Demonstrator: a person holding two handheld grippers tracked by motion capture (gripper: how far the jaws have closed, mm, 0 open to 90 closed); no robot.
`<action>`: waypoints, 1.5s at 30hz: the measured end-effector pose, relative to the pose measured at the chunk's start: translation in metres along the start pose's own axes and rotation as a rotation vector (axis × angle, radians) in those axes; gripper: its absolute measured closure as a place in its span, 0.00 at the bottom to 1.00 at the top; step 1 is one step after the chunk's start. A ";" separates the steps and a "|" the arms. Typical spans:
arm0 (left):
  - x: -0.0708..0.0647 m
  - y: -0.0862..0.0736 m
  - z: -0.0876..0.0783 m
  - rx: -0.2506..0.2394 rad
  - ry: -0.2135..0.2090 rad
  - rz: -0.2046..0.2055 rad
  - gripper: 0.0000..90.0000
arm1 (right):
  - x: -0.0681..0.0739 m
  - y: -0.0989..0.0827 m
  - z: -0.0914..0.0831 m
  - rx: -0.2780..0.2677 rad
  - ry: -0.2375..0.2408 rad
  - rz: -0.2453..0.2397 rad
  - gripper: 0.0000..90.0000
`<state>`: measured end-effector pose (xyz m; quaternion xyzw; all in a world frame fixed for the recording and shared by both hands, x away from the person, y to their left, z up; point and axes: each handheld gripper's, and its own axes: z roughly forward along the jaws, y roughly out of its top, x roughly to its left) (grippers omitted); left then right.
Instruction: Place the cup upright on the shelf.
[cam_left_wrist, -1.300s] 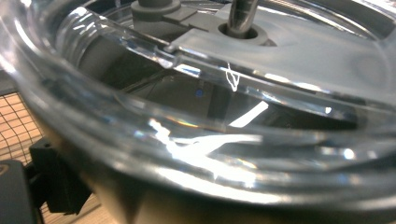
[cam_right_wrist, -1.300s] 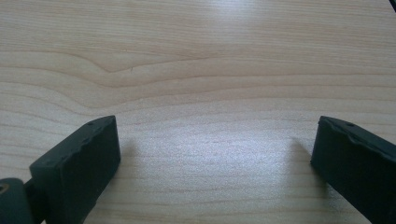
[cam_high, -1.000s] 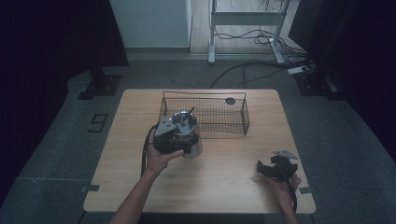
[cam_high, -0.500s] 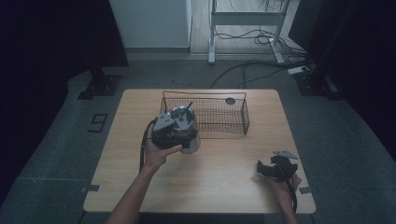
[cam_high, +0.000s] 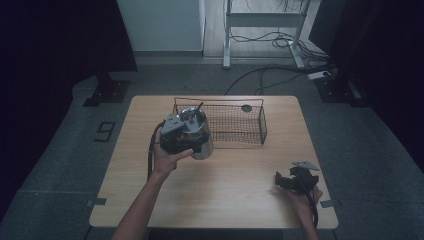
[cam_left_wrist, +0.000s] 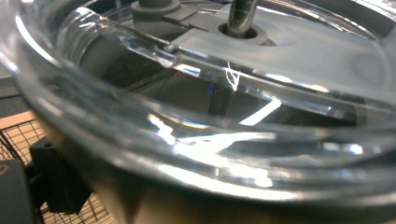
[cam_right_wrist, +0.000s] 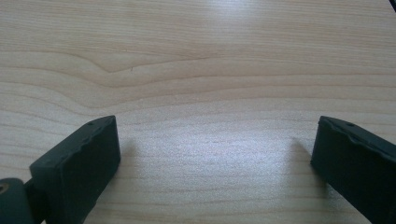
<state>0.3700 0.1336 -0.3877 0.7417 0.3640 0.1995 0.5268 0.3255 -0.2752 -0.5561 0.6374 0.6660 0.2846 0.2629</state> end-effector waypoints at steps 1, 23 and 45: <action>0.001 0.001 0.000 0.000 0.004 0.003 0.04 | 0.000 0.000 0.000 0.000 0.000 0.000 0.01; 0.008 0.015 0.013 0.011 0.019 -0.006 0.04 | 0.000 0.000 0.000 -0.001 -0.001 -0.001 0.01; 0.025 0.022 0.025 0.014 0.044 -0.021 0.05 | 0.000 0.000 0.000 -0.005 -0.001 0.000 0.01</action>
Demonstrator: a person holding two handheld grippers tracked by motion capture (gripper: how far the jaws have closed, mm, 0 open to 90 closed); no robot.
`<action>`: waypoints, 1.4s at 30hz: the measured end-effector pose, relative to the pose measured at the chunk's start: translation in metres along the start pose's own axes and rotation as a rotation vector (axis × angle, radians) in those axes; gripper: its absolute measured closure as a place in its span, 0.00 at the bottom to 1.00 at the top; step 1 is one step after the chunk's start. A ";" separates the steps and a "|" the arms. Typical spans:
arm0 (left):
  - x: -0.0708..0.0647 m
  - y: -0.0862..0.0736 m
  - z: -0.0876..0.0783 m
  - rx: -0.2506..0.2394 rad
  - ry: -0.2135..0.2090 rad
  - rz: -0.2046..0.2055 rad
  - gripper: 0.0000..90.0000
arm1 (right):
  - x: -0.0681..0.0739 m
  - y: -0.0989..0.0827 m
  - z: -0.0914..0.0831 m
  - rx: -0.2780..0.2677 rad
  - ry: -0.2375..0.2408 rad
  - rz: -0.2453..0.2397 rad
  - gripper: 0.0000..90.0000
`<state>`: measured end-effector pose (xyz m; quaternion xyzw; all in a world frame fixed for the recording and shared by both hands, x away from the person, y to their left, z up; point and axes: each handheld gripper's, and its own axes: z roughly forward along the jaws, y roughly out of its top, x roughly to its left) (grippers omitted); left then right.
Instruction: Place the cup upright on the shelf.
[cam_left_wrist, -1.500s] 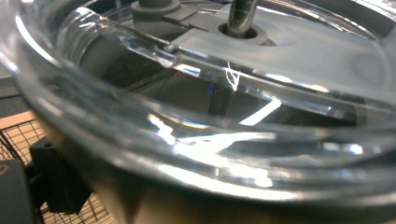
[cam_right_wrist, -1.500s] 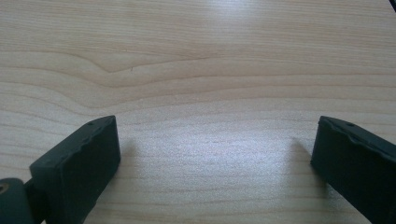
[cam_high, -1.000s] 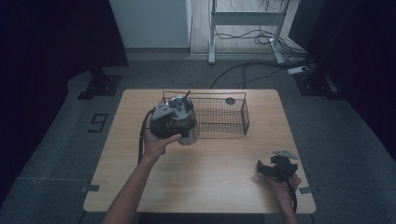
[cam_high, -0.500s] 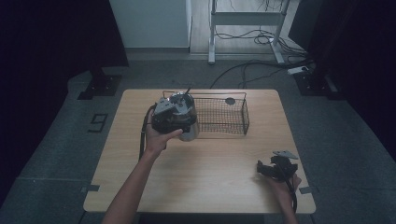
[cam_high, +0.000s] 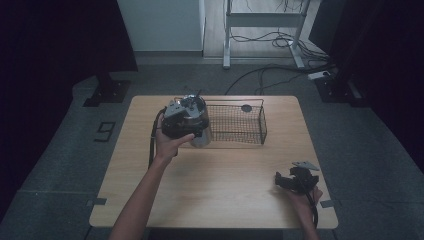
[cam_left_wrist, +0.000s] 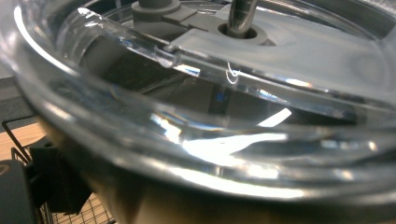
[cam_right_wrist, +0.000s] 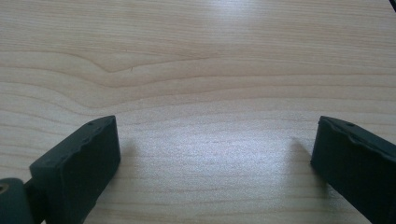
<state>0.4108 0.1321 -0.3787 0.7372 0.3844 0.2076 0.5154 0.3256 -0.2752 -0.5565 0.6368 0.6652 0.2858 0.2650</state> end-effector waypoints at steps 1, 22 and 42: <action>0.001 0.000 0.001 0.001 0.003 -0.001 0.05 | 0.000 0.000 0.000 0.000 0.000 0.000 0.01; 0.013 0.018 0.013 0.005 0.037 0.007 0.05 | 0.000 0.000 0.000 0.000 0.000 -0.001 0.01; 0.031 0.022 0.034 0.015 0.063 0.004 0.05 | 0.000 0.000 0.000 0.001 0.001 -0.001 0.01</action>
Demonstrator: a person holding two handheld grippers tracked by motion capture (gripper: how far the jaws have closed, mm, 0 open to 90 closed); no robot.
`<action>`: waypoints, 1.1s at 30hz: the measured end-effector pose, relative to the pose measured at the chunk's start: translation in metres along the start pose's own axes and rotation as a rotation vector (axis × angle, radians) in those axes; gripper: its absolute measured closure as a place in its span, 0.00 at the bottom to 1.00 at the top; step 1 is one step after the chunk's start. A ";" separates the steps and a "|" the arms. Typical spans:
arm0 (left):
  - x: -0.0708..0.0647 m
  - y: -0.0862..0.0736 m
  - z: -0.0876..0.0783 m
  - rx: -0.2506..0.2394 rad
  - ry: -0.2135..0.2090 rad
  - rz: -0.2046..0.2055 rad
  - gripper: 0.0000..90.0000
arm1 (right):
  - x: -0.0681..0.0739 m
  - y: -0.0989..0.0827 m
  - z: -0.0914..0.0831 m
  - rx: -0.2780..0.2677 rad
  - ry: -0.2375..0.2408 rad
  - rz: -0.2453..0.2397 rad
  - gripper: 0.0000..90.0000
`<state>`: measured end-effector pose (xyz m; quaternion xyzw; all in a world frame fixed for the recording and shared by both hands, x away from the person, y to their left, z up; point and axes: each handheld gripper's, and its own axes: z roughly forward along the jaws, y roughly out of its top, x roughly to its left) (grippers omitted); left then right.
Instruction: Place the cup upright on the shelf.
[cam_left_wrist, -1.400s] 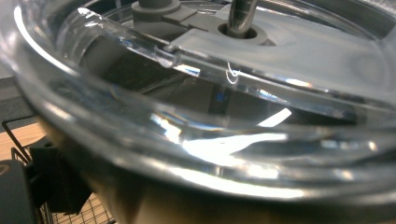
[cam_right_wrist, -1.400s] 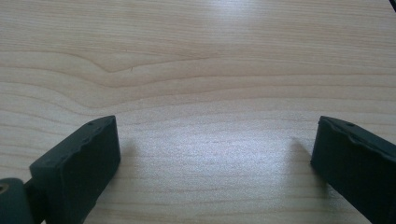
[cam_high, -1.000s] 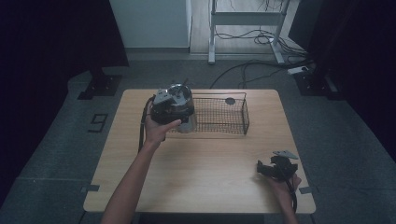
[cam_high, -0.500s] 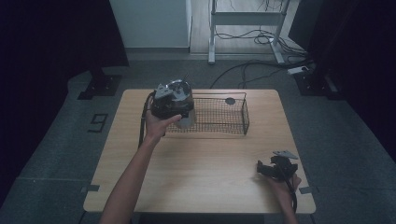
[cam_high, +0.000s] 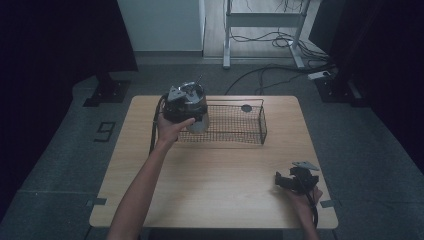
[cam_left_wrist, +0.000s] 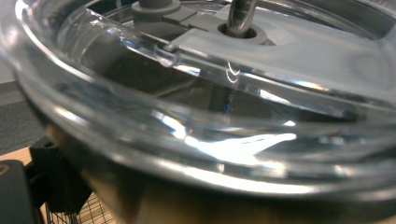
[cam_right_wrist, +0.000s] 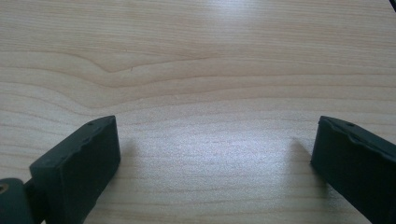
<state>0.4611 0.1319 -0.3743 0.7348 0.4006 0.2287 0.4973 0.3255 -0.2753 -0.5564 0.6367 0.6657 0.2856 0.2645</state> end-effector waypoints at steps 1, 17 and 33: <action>0.002 -0.001 0.002 0.001 0.002 -0.006 0.05 | 0.000 0.000 0.000 0.000 0.000 0.000 0.01; 0.018 0.002 0.030 0.036 0.026 0.002 0.04 | -0.002 0.001 0.001 -0.002 -0.007 0.007 0.01; 0.027 -0.008 0.053 0.062 0.048 -0.007 0.04 | -0.002 0.001 0.001 -0.001 -0.007 0.005 0.01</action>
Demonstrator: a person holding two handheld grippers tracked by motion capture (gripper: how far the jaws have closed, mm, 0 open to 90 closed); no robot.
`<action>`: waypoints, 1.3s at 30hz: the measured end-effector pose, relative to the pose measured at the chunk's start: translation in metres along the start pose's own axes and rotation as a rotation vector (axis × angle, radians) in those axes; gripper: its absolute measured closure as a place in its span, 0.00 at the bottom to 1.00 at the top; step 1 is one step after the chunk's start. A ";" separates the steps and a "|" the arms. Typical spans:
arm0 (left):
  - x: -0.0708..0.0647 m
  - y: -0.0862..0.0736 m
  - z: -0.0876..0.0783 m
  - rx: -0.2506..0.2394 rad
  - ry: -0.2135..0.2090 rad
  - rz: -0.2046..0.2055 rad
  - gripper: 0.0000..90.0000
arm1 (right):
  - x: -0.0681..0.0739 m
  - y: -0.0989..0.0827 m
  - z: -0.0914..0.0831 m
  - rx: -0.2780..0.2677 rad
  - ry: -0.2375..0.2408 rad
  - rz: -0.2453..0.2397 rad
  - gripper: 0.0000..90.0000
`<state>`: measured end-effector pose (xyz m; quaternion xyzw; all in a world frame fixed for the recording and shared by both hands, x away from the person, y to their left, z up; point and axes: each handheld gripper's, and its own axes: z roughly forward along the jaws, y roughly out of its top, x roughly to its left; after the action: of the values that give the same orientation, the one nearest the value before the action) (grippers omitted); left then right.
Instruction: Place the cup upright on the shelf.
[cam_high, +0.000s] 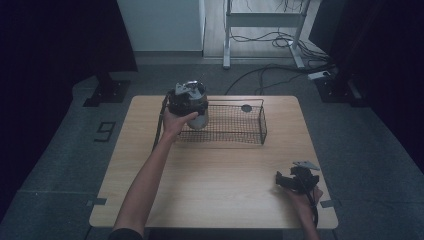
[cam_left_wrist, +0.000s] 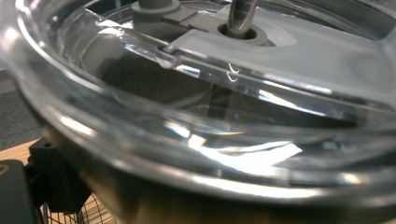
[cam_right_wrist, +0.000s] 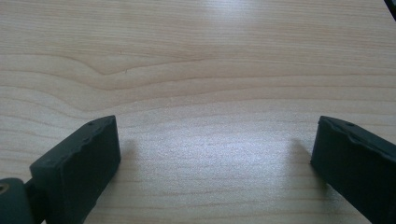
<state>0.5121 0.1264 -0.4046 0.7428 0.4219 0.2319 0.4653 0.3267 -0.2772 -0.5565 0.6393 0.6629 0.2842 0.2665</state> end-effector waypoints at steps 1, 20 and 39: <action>0.001 -0.001 0.001 0.002 0.001 -0.005 0.04 | 0.000 0.000 0.000 0.000 0.000 0.000 0.01; 0.002 -0.022 0.025 0.053 0.024 -0.009 0.04 | 0.000 0.000 0.000 -0.001 0.000 0.001 0.01; -0.001 -0.039 0.040 0.089 0.039 -0.014 0.04 | 0.000 0.000 0.000 -0.002 0.000 0.000 0.01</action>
<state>0.5249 0.1144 -0.4572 0.7552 0.4461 0.2242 0.4248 0.3268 -0.2771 -0.5566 0.6391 0.6627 0.2848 0.2670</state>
